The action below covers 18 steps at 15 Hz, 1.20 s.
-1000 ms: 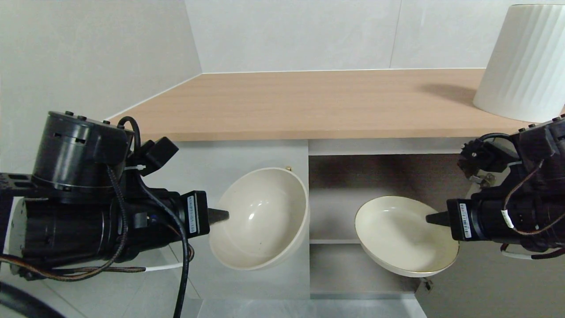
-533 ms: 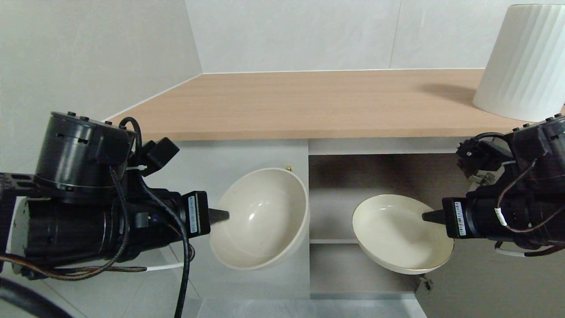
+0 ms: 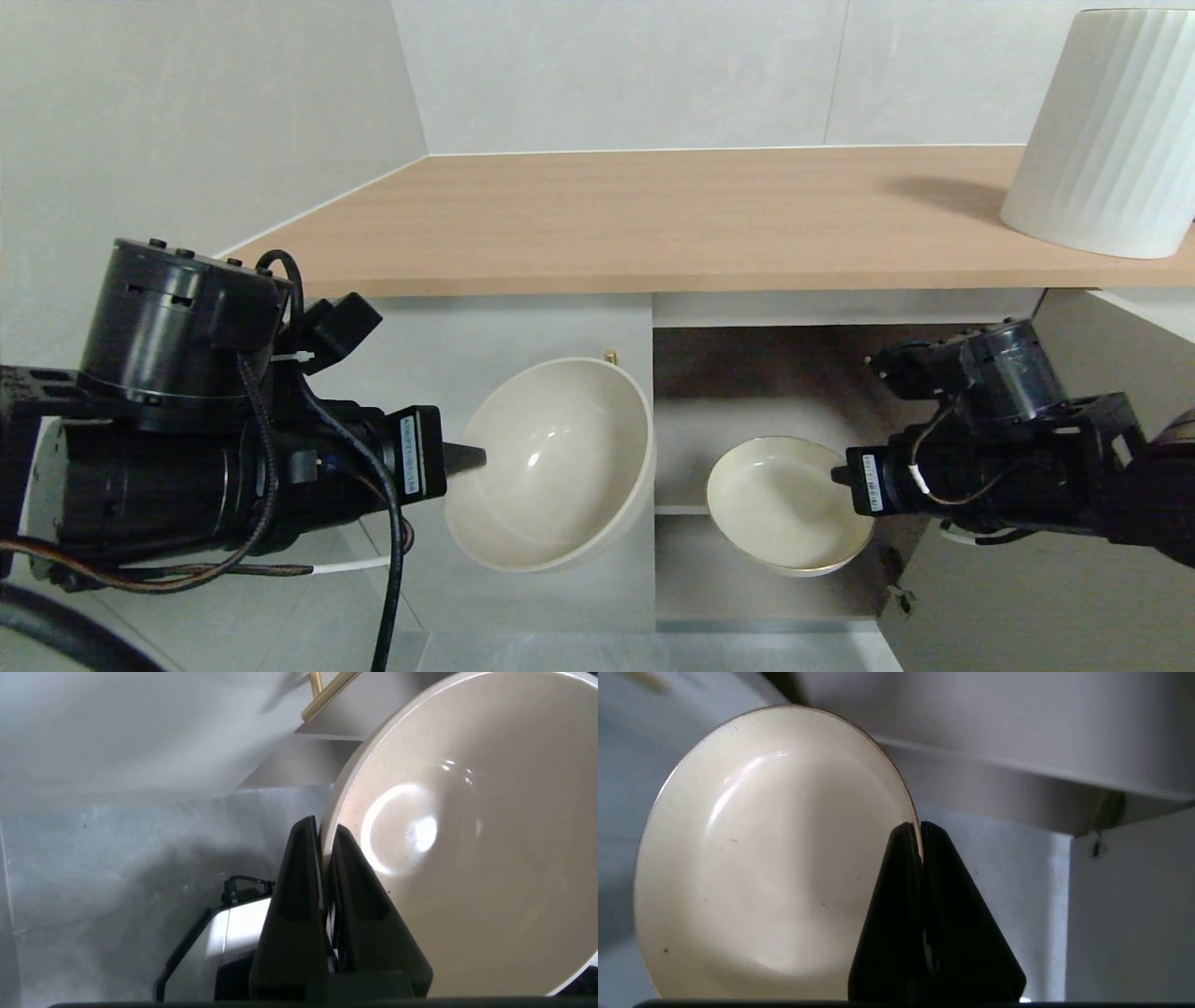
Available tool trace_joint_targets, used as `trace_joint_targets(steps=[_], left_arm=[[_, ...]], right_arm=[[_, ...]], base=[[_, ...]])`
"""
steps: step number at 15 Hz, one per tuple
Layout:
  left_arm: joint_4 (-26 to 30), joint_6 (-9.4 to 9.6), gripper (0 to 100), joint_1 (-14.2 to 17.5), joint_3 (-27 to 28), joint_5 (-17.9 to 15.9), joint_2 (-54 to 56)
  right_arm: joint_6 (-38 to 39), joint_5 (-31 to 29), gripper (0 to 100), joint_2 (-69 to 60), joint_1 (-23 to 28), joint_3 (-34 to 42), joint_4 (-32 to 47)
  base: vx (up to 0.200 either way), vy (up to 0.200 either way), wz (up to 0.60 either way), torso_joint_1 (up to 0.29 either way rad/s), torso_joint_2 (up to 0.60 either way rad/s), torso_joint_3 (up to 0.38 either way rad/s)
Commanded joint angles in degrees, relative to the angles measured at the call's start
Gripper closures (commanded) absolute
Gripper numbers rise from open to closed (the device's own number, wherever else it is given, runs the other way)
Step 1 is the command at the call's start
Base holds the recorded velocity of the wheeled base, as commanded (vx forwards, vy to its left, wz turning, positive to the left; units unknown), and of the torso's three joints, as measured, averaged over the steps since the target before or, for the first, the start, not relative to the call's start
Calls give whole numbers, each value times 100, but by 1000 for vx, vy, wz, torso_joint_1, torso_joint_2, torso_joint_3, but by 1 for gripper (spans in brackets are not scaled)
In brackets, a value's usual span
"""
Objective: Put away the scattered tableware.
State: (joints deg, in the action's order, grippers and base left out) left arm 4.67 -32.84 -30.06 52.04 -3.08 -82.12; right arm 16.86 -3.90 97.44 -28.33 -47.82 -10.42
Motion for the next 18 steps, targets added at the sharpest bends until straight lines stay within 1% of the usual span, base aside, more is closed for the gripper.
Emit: trace_joint_targets(steps=[1, 4, 8, 10, 16, 18], left_arm=[[-1, -3, 100, 0, -1, 1, -24], [-1, -3, 100, 0, -19, 1, -24], [-1, -3, 100, -8, -27, -8, -85], [-1, -3, 100, -44, -27, 1, -156], [8, -3, 100, -79, -36, 10, -252], [25, 6, 100, -184, -36, 71, -481]], right_arm=[[344, -5, 100, 979, 56, 10, -487], [485, -23, 100, 1735, 328, 1, -1331], [661, -269, 100, 2596, 574, -140, -2139], [678, -480, 100, 2868, 627, -201, -2394], [907, -840, 100, 3352, 829, -684, -2508], [1135, -981, 100, 3475, 838, -860, -2508]], base=[[0, 0, 0, 0, 0, 0], [0, 0, 0, 0, 0, 0], [0, 0, 0, 0, 0, 0], [0, 0, 0, 0, 0, 0], [0, 0, 0, 0, 0, 0], [0, 0, 0, 0, 0, 0]])
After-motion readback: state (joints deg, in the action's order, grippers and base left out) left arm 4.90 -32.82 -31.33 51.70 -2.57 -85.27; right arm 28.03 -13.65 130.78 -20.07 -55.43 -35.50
